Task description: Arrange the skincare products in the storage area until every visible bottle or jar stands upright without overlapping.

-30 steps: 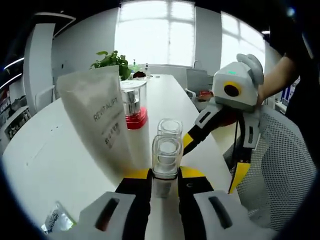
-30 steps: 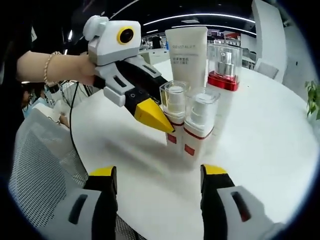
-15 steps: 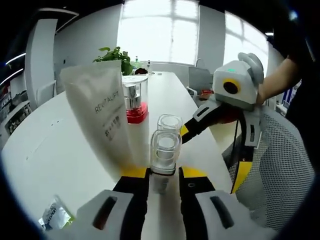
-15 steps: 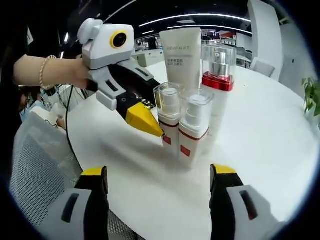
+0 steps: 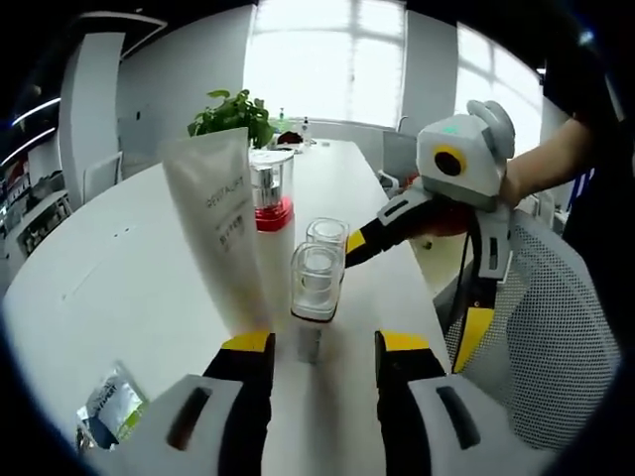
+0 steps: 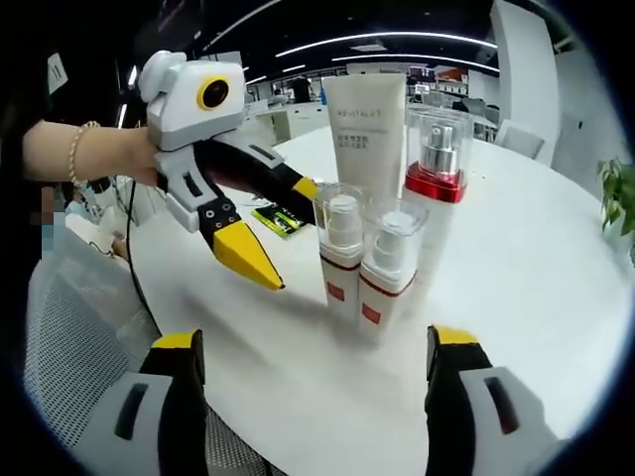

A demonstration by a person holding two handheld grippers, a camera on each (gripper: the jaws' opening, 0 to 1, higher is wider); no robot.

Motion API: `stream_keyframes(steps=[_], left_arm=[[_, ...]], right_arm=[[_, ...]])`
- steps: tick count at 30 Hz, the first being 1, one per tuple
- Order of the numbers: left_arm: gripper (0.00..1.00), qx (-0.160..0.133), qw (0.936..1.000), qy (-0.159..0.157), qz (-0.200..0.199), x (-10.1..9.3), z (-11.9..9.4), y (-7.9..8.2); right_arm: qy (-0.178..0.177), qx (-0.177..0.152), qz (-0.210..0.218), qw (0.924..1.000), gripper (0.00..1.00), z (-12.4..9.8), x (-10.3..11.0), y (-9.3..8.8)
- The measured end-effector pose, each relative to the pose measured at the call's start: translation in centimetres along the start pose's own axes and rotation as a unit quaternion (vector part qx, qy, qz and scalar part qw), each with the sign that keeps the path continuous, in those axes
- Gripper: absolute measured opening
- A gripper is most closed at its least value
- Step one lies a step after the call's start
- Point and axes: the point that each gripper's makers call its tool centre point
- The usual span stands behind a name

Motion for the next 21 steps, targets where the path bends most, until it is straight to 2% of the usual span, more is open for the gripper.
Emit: stream_keyframes(steps=[9,21], left_arm=[[0.53,0.016,0.9983,0.033,-0.045,-0.2,-2.3,-1.5],[0.75,0.007,0.9915,0.083,-0.099,-0.8,-5.5,-2.5]], right_arm=[[-0.001,-0.020,0.013,0.9997,0.98,-0.4,0.3,1.3],[-0.003,-0.042,0.018,0.9989,0.99,-1.3,1.0,2.8]])
Point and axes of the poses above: the point that each gripper's makers call its tool centre point, and the gripper's own axes: z roughly forward along the fingers, x roughly to its left, y roughly out of its top, and after that the axes turned 2 degrees about -x, right-handed
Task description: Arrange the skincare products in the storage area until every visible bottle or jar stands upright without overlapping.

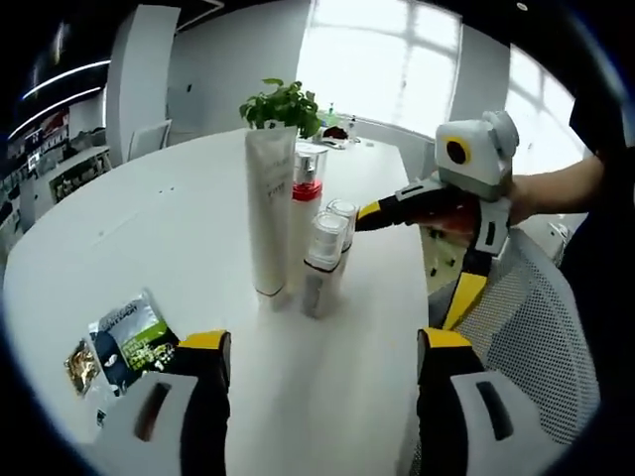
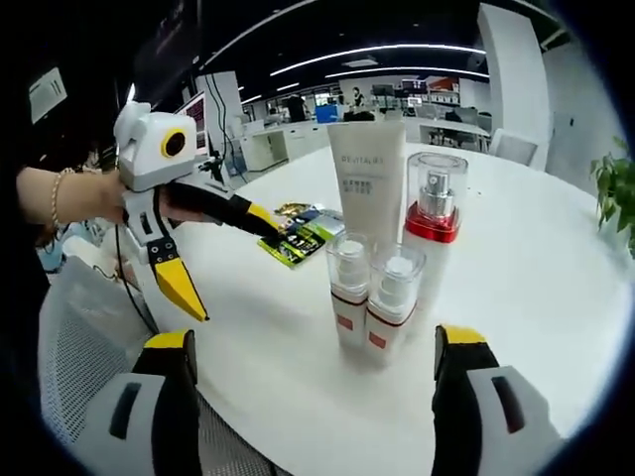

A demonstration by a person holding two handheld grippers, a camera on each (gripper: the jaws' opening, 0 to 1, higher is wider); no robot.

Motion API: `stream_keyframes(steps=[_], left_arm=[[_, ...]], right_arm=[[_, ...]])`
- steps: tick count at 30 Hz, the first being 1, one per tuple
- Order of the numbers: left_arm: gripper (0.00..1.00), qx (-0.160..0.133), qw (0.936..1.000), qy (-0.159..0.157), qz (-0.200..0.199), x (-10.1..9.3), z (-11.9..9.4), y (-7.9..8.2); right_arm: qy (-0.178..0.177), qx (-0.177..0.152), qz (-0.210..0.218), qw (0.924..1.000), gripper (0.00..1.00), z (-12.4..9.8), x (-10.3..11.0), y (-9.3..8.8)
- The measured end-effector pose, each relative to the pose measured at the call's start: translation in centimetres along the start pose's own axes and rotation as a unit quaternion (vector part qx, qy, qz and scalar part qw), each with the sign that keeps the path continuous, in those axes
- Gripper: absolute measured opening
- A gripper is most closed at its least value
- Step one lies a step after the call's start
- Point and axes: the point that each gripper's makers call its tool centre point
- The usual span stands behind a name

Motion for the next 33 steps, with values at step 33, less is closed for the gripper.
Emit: stream_keyframes(steps=[33], left_arm=[[0.99,-0.037,0.9839,0.121,-0.127,-2.4,-8.4,-3.9]], right_arm=[[0.011,-0.017,-0.015,0.9997,1.00,-1.7,2.1,0.8]])
Point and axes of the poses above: the point that each gripper's makers call its tool centre point, and the gripper's own axes: z roughly forward along the fingers, x roughly to its left, y roughly out of its top, and after that the axes turned 2 degrees about -x, right-handed
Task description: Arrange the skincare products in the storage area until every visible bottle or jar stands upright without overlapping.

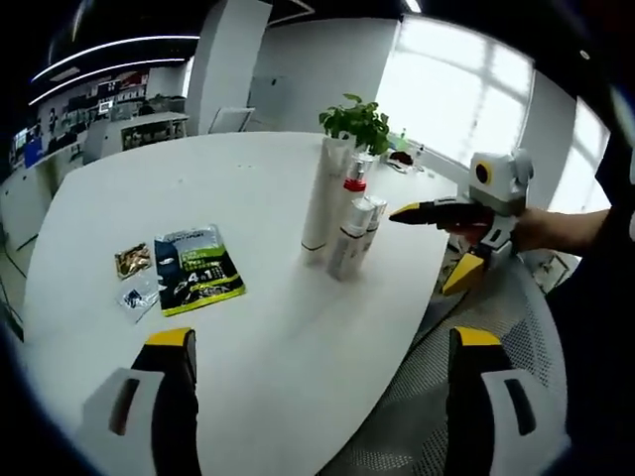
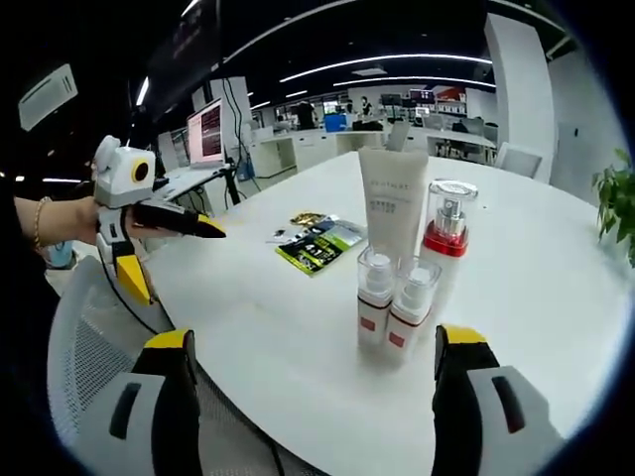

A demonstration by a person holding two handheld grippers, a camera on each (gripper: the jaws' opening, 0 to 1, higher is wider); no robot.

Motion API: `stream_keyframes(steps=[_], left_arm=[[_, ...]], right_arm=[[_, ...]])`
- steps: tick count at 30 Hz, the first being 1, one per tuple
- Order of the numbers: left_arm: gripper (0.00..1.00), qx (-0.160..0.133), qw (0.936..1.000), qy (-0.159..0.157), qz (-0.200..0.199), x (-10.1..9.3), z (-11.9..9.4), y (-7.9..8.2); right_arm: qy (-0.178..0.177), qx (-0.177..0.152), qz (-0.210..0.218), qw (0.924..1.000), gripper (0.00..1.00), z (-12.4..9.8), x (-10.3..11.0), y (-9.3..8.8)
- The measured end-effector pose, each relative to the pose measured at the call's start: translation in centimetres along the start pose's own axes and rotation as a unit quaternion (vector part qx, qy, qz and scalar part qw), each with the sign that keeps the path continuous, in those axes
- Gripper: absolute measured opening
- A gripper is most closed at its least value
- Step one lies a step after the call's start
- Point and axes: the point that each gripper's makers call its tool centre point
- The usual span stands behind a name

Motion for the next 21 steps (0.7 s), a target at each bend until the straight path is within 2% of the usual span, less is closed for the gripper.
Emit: stream_keyframes(steps=[5,12,21], left_arm=[[0.99,0.007,0.9998,0.015,-0.009,0.5,-0.7,-1.2],[0.99,0.005,0.9993,0.029,-0.021,1.1,-1.5,-1.7],[0.99,0.004,0.9993,0.031,-0.022,1.4,-1.4,-1.5]], right_arm=[[-0.006,-0.010,-0.001,0.9999,1.00,-0.2,-0.2,0.3],[-0.007,-0.009,0.002,0.9999,1.00,-0.1,-0.3,0.2],[-0.008,-0.010,0.003,0.9999,1.00,-0.1,-0.3,0.2]])
Point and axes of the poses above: the point that each gripper's makers call its tool centre point, and the gripper's own axes: z roughly forward along the fingers, x roughly to its left, y roughly out of its top, and after that the axes turned 2 degrees about -x, right-handed
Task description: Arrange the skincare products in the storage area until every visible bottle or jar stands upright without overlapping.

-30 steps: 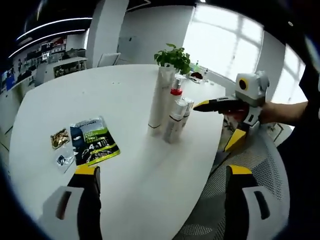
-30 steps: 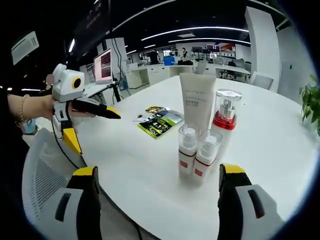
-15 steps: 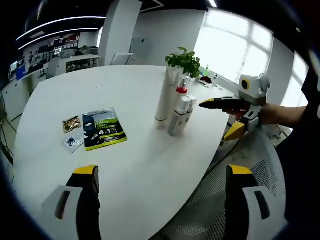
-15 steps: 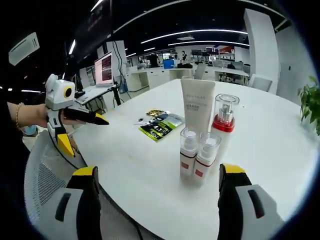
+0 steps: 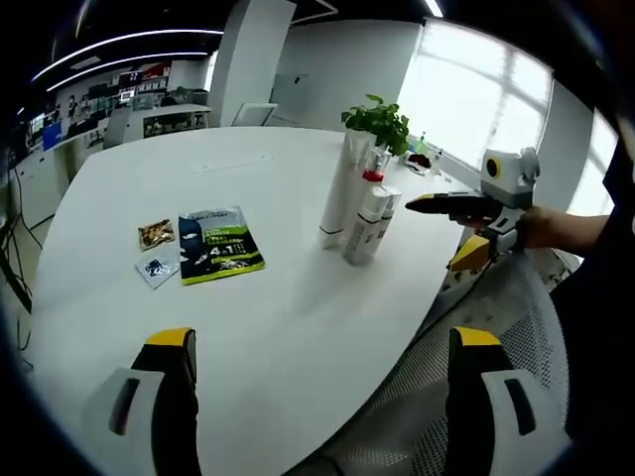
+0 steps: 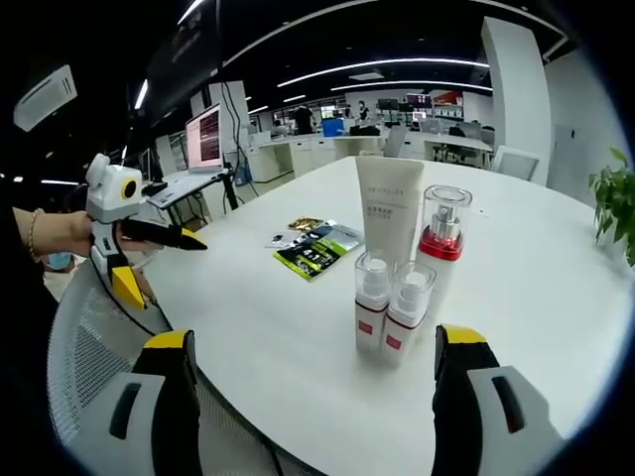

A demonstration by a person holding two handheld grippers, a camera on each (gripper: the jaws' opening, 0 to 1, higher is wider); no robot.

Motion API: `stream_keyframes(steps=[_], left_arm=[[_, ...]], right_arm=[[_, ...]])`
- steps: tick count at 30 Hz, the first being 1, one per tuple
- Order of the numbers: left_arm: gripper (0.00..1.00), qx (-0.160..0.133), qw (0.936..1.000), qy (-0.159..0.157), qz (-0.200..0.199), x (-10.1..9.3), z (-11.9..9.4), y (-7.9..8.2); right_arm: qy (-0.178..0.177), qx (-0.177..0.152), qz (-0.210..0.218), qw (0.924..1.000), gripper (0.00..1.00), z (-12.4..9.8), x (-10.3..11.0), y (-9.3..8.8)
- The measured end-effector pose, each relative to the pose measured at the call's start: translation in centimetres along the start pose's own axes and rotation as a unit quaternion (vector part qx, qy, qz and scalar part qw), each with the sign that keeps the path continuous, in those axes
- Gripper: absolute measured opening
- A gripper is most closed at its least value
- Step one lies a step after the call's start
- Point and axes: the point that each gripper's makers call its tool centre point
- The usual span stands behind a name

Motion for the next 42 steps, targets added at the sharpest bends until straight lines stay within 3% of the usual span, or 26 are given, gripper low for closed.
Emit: stream_keyframes(steps=[11,18,26,42], left_arm=[[0.99,0.007,0.9997,0.023,0.001,1.5,1.4,0.5],[0.99,0.028,0.9980,0.056,0.002,3.8,3.0,0.7],[0.99,0.042,0.9963,0.073,0.012,5.5,5.4,1.5],[0.95,0.076,0.9930,0.088,0.019,8.2,9.3,3.0]], right_arm=[[-0.005,0.004,0.000,1.0000,1.00,-0.1,-0.1,-0.1],[-0.005,0.010,-0.007,0.9999,1.00,0.0,0.1,-0.4],[-0.011,0.012,-0.008,0.9998,1.00,-0.1,-0.1,-0.5],[-0.032,0.011,0.013,0.9993,1.00,-0.3,-1.1,-0.8]])
Point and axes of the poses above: the point that each gripper's makers call its tool centre point, and the gripper's own axes: z roughly forward along the fingers, x roughly to its left, y roughly out of its top, and after that the axes turned 2 degrees about -x, right-handed
